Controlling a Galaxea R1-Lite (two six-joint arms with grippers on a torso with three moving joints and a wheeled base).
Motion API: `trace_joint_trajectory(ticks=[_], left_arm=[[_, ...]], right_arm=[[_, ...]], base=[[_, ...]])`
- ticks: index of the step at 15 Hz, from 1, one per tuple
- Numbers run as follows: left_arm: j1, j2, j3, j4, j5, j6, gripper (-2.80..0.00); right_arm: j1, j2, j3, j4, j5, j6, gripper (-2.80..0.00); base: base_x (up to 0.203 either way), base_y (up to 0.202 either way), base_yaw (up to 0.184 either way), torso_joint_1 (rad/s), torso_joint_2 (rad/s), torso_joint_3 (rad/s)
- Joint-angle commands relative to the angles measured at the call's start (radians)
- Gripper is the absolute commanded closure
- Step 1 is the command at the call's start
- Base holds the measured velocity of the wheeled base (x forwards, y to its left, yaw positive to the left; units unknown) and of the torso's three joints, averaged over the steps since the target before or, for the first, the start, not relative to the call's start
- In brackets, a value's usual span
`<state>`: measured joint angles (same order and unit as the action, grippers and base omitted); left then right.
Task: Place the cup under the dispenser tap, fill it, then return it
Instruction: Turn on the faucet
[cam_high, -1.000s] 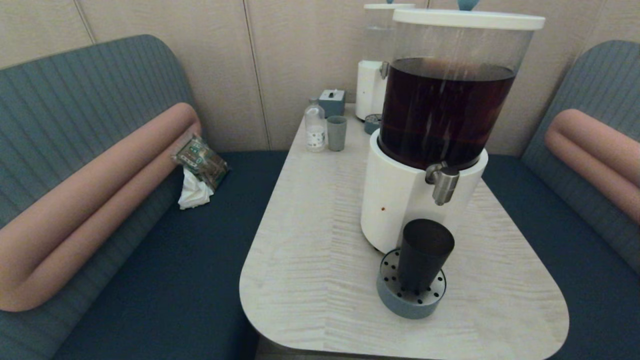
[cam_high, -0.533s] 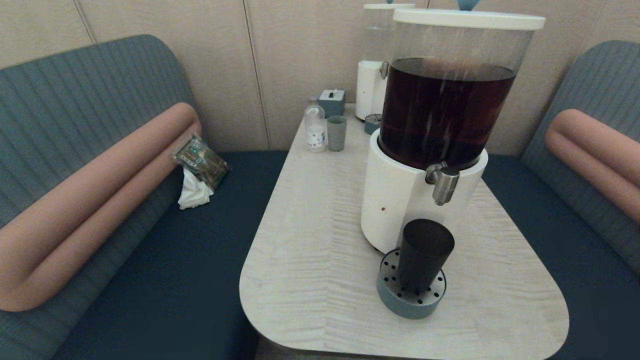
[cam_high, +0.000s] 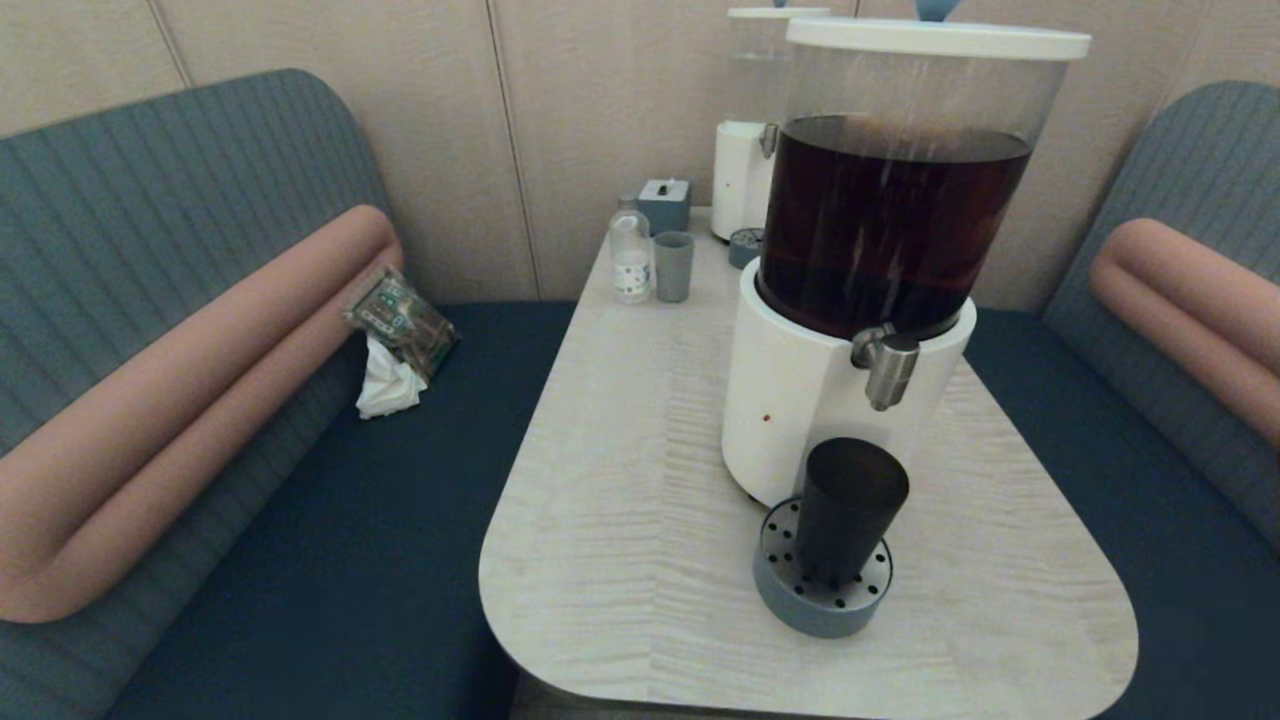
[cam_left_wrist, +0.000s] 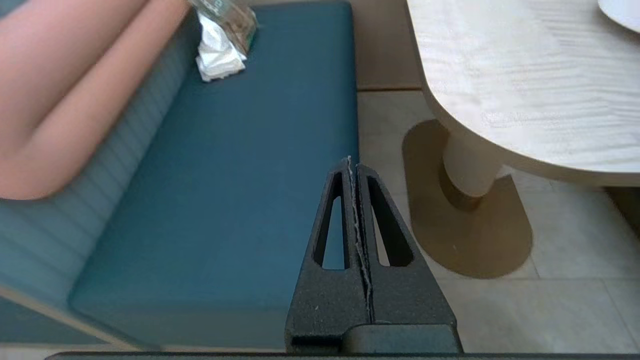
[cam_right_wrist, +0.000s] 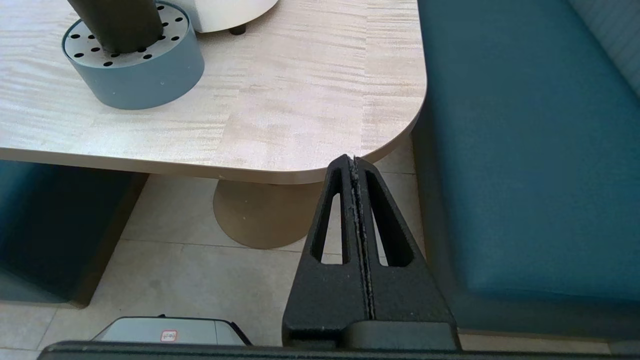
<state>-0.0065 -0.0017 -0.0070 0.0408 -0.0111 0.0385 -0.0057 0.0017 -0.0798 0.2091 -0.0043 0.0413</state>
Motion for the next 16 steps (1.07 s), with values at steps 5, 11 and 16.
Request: trace_joint_trajectory(ticks=[5, 11, 16], left_arm=[[-0.001, 0.002, -0.004, -0.001, 0.002, -0.005, 0.0], [-0.001, 0.002, -0.004, -0.001, 0.002, -0.006, 0.0], [-0.001, 0.002, -0.004, -0.001, 0.002, -0.006, 0.0]], right_arm=[[0.0, 0.001, 0.0, 0.001, 0.0, 0.0, 0.0], [0.0, 0.001, 0.002, 0.001, -0.003, 0.0, 0.0], [0.0, 0.001, 0.003, -0.001, -0.006, -0.009, 0.0]], base=[[0.0, 0.0, 0.0, 0.0, 0.0, 0.0], [0.0, 0.0, 0.0, 0.0, 0.0, 0.0], [0.0, 0.0, 0.0, 0.0, 0.0, 0.0]])
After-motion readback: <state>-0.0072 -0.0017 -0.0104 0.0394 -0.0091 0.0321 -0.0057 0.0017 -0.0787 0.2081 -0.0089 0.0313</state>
